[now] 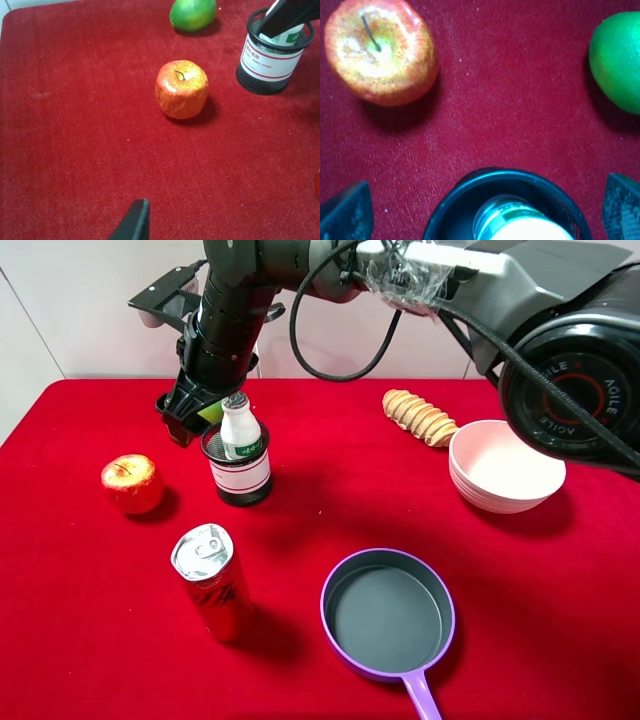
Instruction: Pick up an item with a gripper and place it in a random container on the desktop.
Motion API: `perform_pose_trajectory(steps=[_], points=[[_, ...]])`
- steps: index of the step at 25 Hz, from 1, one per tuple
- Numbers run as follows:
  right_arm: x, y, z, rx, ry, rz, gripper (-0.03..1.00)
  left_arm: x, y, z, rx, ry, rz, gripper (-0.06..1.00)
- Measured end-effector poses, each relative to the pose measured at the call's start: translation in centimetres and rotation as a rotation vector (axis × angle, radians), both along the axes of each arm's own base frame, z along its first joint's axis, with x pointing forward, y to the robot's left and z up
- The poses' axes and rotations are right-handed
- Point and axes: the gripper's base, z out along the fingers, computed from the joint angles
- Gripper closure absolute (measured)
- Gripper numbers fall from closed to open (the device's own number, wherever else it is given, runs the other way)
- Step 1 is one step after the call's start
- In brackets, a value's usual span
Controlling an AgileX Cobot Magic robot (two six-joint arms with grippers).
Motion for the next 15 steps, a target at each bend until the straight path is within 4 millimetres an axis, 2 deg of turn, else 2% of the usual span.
perform_pose_trajectory(steps=[11, 15], points=[[-0.1, -0.2, 0.0, -0.018, 0.007, 0.004, 0.27, 0.0, 0.0, 0.0, 0.0, 0.0, 0.0, -0.04], [-0.6, -0.5, 1.1, -0.065, -0.018, 0.026, 0.27, 0.0, 0.0, 0.0, 0.0, 0.0, 0.0, -0.04]])
